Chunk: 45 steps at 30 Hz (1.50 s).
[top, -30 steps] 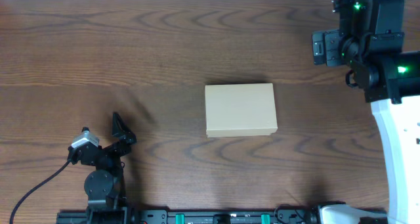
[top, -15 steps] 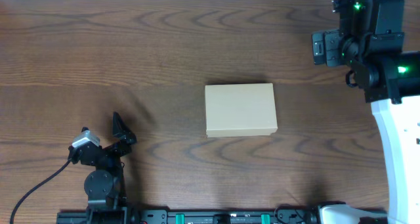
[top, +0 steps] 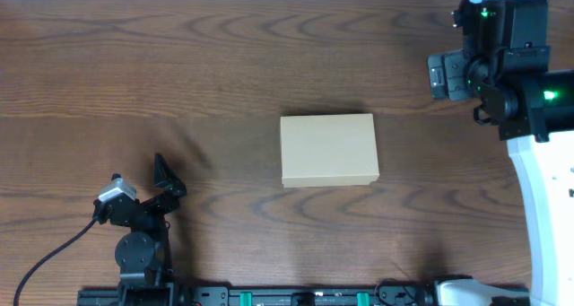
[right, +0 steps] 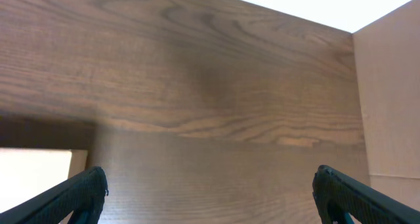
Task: Pack container
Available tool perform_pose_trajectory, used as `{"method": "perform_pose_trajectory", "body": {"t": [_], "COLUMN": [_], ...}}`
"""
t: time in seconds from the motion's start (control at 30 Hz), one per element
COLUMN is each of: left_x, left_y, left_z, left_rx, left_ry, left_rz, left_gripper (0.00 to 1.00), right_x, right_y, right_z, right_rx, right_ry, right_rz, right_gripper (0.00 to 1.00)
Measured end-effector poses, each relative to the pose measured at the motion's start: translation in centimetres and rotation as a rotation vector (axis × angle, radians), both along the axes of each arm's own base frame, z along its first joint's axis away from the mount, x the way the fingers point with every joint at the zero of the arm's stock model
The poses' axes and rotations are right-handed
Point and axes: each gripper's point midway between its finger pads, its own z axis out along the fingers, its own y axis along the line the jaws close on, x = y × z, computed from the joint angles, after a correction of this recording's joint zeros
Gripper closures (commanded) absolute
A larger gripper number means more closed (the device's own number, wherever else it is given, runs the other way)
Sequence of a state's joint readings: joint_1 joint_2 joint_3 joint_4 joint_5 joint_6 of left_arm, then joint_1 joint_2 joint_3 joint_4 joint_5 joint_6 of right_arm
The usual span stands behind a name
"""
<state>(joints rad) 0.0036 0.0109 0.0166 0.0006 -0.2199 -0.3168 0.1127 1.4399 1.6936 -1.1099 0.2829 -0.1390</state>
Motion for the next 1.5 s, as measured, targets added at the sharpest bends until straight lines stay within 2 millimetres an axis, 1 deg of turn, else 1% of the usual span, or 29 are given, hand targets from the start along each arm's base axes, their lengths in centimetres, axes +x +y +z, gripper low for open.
{"method": "perform_pose_trajectory", "body": {"t": [0.03, 0.1, 0.13, 0.17, 0.2, 0.27, 0.33, 0.37, 0.4, 0.43, 0.47, 0.5, 0.53, 0.57, 0.63, 0.7, 0.83, 1.0, 1.1, 1.2, 1.37, 1.5], "left_x": [0.0, 0.0, 0.0, 0.0, 0.0, 0.0, 0.0, 0.0, 0.0, 0.0, 0.0, 0.0, 0.0, 0.0, 0.0, 0.0, 0.0, 0.0, 0.0, 0.0, 0.0, 0.0], "left_y": [0.0, 0.0, 0.0, 0.0, 0.0, 0.0, 0.0, 0.0, 0.0, 0.0, 0.0, 0.0, 0.0, 0.0, 0.0, 0.0, 0.0, 0.0, 0.0, 0.0, 0.0, 0.0], "left_z": [0.0, 0.0, 0.0, 0.0, 0.0, 0.0, 0.0, 0.0, 0.0, 0.0, 0.0, 0.0, 0.0, 0.0, 0.1, 0.0, 0.0, 0.0, 0.1, 0.1, 0.1, 0.1], "left_rx": [0.000, 0.000, 0.000, 0.000, 0.000, 0.000, 0.000, 0.000, 0.001, 0.002, 0.003, 0.003, 0.003, 0.003, 0.002, 0.003, 0.003, 0.003, 0.003, 0.003, 0.003, 0.003], "left_ry": [0.000, 0.000, 0.000, 0.000, 0.000, 0.000, 0.000, 0.000, 0.001, 0.001, 0.002, 0.002, 0.002, 0.001, 0.000, 0.001, 0.001, 0.001, 0.001, 0.001, 0.001, 0.001], "left_rz": [0.000, 0.000, 0.000, 0.000, 0.000, 0.000, 0.000, -0.001, 0.000, -0.001, 0.000, -0.001, -0.001, -0.001, -0.001, 0.000, -0.001, 0.000, 0.000, 0.000, 0.000, 0.000], "left_gripper": [0.05, 0.05, 0.05, 0.04, 0.05, 0.05, 0.05, 0.05, 0.05, 0.05, 0.05, 0.05, 0.05, 0.05, 0.05, 0.05, 0.05, 0.04, 0.04, 0.05, 0.05, 0.05], "right_x": [0.1, 1.0, 1.4, 1.6, 1.3, 0.2, -1.9, -3.4, -4.7, -6.1, -7.3, -9.0, -9.6, -10.6, -11.8, -12.5, -12.3, -11.8, -11.6, -11.4, -11.2, -11.1], "right_y": [0.0, 0.1, 0.3, 0.5, 0.6, 0.9, 1.2, 1.4, 1.4, 1.4, 1.4, 1.3, 1.2, 1.2, 1.2, 1.3, 1.4, 0.4, -0.1, 0.0, 0.2, 0.4], "right_z": [0.2, 1.7, 2.9, 4.6, 6.5, 9.5, 13.2, 14.8, 15.6, 15.7, 15.2, 13.3, 12.2, 9.7, 4.8, 1.4, -3.5, -7.2, -8.9, -10.5, -11.9, -13.6], "right_rx": [0.000, 0.010, 0.021, 0.034, 0.049, 0.075, 0.108, 0.124, 0.134, 0.142, 0.148, 0.162, 0.167, 0.186, 0.209, 0.224, 0.238, 0.222, 0.218, 0.222, 0.228, 0.234], "right_ry": [-0.009, -0.086, -0.143, -0.216, -0.289, -0.401, -0.566, -0.661, -0.735, -0.785, -0.814, -0.852, -0.859, -0.879, -0.877, -0.895, -0.917, -0.940, -0.946, -0.922, -0.894, -0.846], "right_rz": [0.000, 0.003, 0.009, 0.016, 0.025, 0.044, 0.075, 0.094, 0.105, 0.116, 0.121, 0.126, 0.123, 0.125, 0.122, 0.127, 0.134, 0.097, 0.088, 0.097, 0.107, 0.110], "right_gripper": [0.01, 0.01, 0.01, 0.01, 0.01, 0.01, 0.01, 0.01, 0.01, 0.01, 0.01, 0.01, 0.01, 0.01, 0.01, 0.01, 0.01, 0.01, 0.01, 0.01, 0.01, 0.01]}}
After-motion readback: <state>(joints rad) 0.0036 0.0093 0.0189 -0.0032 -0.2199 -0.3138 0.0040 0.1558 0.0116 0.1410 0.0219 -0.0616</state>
